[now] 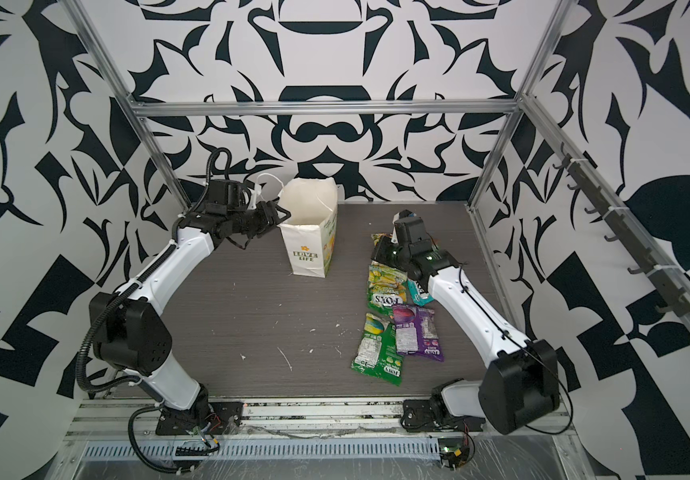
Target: Take the snacks out of the paper bag
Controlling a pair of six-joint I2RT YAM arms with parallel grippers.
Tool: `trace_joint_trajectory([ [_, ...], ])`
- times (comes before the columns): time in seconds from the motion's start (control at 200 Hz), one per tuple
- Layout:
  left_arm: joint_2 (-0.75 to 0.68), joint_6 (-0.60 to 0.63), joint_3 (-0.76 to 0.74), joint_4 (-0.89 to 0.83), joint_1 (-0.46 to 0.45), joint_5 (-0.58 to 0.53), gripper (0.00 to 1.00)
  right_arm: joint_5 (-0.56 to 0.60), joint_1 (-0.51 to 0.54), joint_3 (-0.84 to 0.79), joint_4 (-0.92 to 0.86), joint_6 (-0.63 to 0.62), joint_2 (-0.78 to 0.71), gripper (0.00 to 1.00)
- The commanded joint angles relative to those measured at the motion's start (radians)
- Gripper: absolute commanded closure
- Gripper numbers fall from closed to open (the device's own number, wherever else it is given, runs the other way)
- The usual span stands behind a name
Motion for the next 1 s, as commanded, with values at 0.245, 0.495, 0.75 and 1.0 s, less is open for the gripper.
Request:
trace_joint_trajectory([
  [0.245,-0.139,0.215,0.122,-0.154,0.001,-0.24,0.24,-0.105,0.002,0.097,0.158,-0.015,0.119,0.94],
  [0.495,-0.326,0.306,-0.206,0.124,0.033,-0.448,0.34,-0.099,0.0,0.126,0.188,-0.049,0.193,0.88],
  [0.75,-0.122,0.201,-0.252,0.186,0.127,-0.321,0.53,-0.127,0.004,0.321,0.15,-0.056,0.394,0.89],
  [1.0,-0.092,0.166,-0.366,0.263,0.119,-0.275,0.49,0.006,0.011,0.23,0.008,-0.093,0.296,0.87],
])
